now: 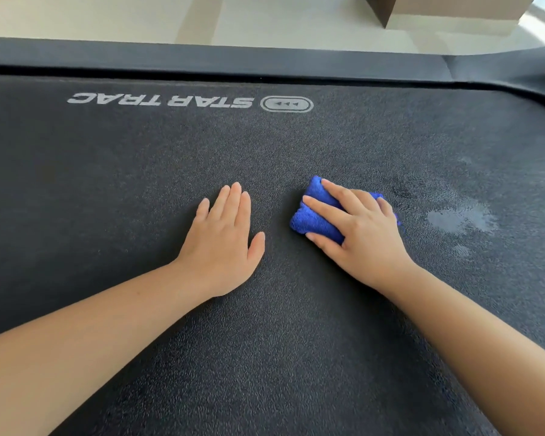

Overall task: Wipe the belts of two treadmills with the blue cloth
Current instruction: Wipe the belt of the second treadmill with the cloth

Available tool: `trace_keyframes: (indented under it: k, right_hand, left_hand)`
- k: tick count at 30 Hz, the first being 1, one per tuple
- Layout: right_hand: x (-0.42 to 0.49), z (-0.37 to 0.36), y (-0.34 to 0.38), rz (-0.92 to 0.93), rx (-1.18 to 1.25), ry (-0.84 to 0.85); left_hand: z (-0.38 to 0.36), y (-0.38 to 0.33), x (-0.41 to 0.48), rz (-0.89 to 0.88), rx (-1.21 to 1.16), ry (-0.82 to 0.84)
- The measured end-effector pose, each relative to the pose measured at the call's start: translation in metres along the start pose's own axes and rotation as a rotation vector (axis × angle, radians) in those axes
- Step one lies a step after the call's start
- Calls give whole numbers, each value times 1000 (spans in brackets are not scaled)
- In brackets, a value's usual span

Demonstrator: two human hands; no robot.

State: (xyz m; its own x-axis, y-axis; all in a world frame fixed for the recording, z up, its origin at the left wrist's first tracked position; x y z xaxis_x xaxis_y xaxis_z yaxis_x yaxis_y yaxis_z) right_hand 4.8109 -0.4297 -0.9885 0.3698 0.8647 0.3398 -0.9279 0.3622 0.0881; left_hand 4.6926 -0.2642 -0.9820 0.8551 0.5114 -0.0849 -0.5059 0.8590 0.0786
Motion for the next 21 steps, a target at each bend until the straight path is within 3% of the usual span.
trace_keyframes:
  k: [6, 15, 21]
  right_hand:
    - [47, -16, -26, -15, 20, 18]
    - [128, -38, -66, -29, 52, 15]
    - [211, -62, -91, -60, 26, 114]
  left_hand:
    - [4, 2, 52, 119, -149, 37]
    - [2, 3, 52, 126, -191, 4]
    - [3, 3, 54, 137, -187, 20]
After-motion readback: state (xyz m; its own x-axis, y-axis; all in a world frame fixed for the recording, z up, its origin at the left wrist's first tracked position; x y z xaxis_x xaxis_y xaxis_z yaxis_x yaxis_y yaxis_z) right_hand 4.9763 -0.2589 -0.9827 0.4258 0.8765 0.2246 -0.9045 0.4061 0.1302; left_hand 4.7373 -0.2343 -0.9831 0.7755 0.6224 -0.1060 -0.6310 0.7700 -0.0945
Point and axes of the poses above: each hand's wrist, its own x-axis towards the middle knuckle, its own z-axis out of the back of the hand, y = z × x, the point moved 2 cm from there along x, towards the middle knuckle, and after that the axes turned 12 degrees about z, right-handed, at the moved point
